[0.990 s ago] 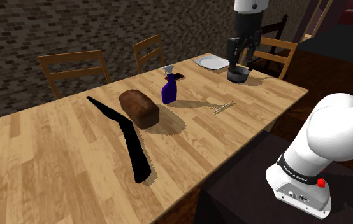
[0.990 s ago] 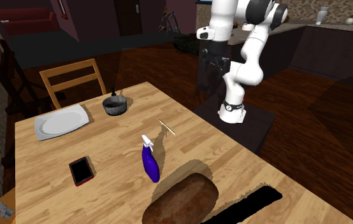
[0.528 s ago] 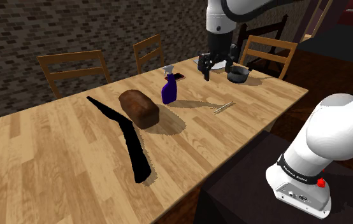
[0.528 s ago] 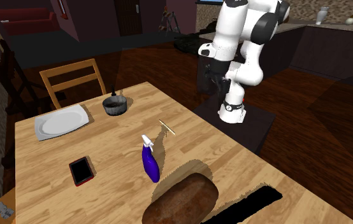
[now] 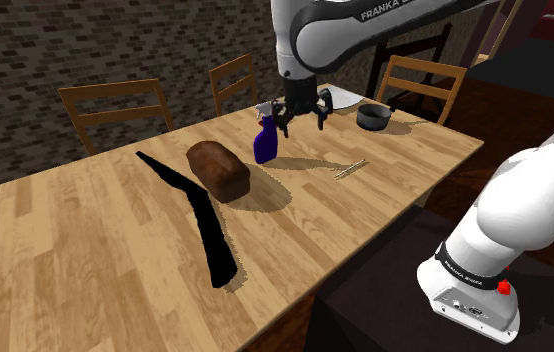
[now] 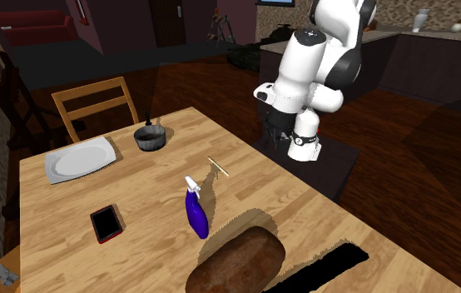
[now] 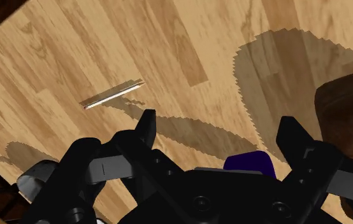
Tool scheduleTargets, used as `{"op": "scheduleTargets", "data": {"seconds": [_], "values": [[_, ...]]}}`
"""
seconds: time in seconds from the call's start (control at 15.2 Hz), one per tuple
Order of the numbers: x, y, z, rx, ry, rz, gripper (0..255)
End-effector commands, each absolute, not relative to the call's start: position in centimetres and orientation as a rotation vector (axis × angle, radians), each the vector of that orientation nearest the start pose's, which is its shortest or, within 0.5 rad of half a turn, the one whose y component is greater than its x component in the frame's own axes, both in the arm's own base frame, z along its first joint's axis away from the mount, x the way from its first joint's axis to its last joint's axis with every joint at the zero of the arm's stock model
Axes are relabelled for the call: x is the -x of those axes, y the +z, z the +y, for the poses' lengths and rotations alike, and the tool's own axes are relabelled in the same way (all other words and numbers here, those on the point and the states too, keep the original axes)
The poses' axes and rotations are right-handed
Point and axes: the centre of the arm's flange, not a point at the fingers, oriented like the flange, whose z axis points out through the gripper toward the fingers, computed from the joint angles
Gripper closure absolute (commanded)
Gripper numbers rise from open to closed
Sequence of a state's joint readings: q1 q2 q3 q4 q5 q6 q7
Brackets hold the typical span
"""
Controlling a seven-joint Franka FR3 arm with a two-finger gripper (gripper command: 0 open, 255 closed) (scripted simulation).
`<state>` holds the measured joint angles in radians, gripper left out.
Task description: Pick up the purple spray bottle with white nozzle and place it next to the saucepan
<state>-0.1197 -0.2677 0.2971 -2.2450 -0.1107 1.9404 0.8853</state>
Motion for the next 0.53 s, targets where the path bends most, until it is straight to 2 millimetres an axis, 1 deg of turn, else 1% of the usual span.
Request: {"op": "scheduleTargets", "data": {"seconds": [0.0,0.26,0.46], "values": [[-48.2,45.0,8.8,3.103,-0.105,1.21,0],[-52.8,42.4,9.5,3.042,-0.155,1.409,0],[-56.3,40.4,9.7,2.986,-0.193,1.556,0]]}}
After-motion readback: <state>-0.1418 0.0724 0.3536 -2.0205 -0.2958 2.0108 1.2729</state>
